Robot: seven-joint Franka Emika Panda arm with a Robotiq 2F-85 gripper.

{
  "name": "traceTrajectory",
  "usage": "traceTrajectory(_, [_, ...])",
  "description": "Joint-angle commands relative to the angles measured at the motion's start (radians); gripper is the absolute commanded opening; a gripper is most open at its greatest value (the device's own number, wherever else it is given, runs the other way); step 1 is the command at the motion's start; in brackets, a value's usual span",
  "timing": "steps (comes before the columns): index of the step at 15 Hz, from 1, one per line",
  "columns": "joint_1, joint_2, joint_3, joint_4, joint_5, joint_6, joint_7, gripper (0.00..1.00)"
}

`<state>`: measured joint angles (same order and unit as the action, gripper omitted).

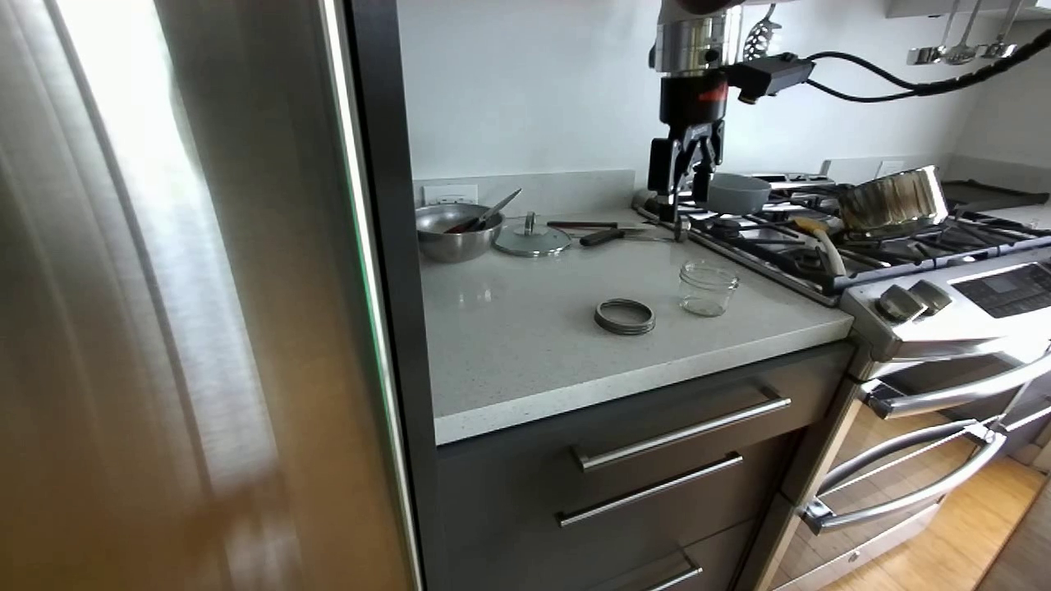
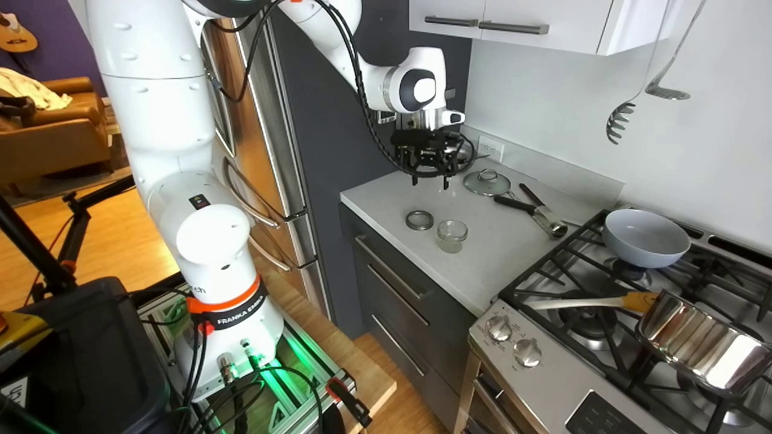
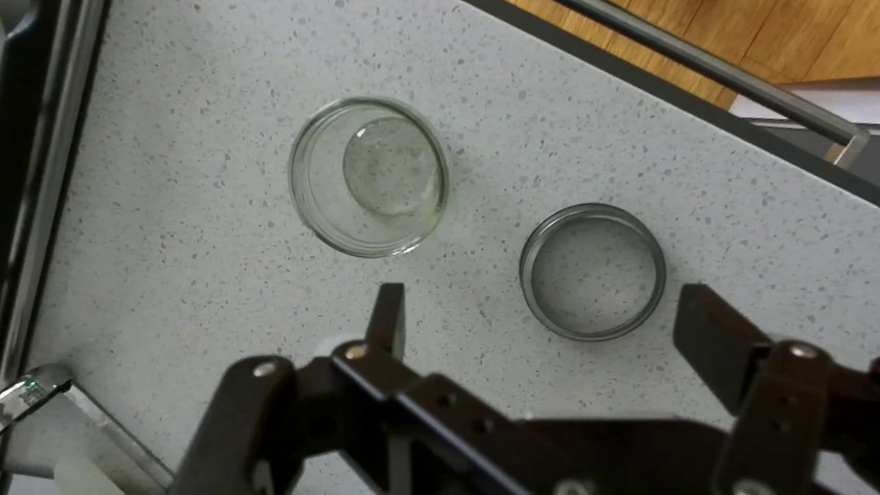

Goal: Put the silver ring on the clear bowl

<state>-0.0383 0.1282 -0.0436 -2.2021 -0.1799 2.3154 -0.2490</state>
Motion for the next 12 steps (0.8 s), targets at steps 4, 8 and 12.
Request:
traceTrajectory(4, [-0.032, 0.123, 0.019, 0.091, 0.087, 0.015, -0.226, 1.0])
traceTrajectory(8, [-0.045, 0.21, 0.034, 0.158, 0.095, 0.018, -0.295, 1.0])
traceTrajectory(12, [-0.058, 0.291, 0.059, 0.219, 0.084, 0.023, -0.35, 1.0])
